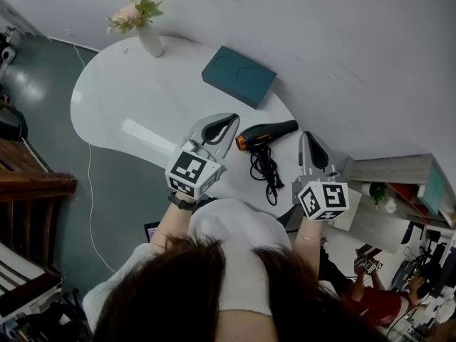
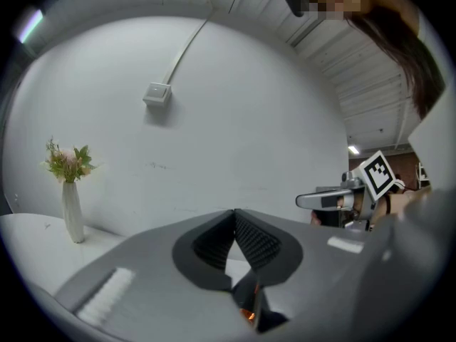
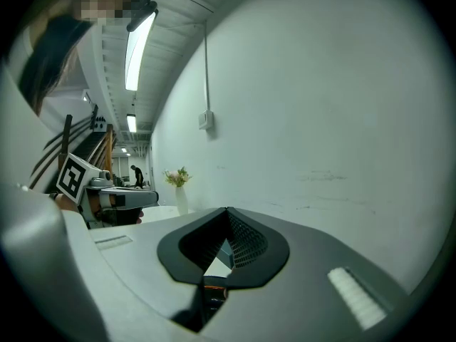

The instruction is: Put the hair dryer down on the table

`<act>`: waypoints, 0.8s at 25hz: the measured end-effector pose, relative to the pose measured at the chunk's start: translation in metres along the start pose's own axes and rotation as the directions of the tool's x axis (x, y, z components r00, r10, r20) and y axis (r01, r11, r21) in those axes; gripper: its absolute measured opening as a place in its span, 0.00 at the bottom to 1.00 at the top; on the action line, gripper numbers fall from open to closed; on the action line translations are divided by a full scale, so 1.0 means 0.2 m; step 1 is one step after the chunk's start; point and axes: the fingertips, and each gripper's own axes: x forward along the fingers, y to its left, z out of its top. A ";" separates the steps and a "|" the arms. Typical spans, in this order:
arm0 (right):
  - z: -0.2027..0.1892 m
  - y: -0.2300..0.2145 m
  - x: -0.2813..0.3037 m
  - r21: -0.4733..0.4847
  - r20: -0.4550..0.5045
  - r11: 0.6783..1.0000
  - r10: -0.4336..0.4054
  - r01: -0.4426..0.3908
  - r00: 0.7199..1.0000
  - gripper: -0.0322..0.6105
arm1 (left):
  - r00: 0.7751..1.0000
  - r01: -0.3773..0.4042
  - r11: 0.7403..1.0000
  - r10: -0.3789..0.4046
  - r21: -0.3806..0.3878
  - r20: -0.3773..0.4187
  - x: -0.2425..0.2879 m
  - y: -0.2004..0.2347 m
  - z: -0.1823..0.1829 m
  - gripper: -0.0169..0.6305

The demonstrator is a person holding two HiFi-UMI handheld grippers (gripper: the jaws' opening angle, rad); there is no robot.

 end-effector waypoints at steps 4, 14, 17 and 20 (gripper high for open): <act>0.00 0.01 0.01 0.007 0.001 1.000 0.002 -0.002 1.000 0.05 | 1.000 -0.002 1.000 0.002 -0.001 -0.002 0.00 0.01 0.00 0.12; 0.01 0.02 0.02 0.007 0.007 1.000 0.008 -0.008 1.000 0.05 | 1.000 0.006 1.000 -0.006 0.011 -0.003 0.00 0.02 0.01 0.12; 0.01 0.02 0.02 0.006 0.003 1.000 0.009 -0.009 1.000 0.05 | 1.000 0.007 1.000 -0.007 0.011 -0.002 0.00 0.02 0.02 0.12; 0.00 0.02 0.03 0.012 -0.002 1.000 0.008 -0.008 1.000 0.05 | 1.000 0.004 1.000 -0.004 0.011 -0.003 0.00 0.02 0.02 0.12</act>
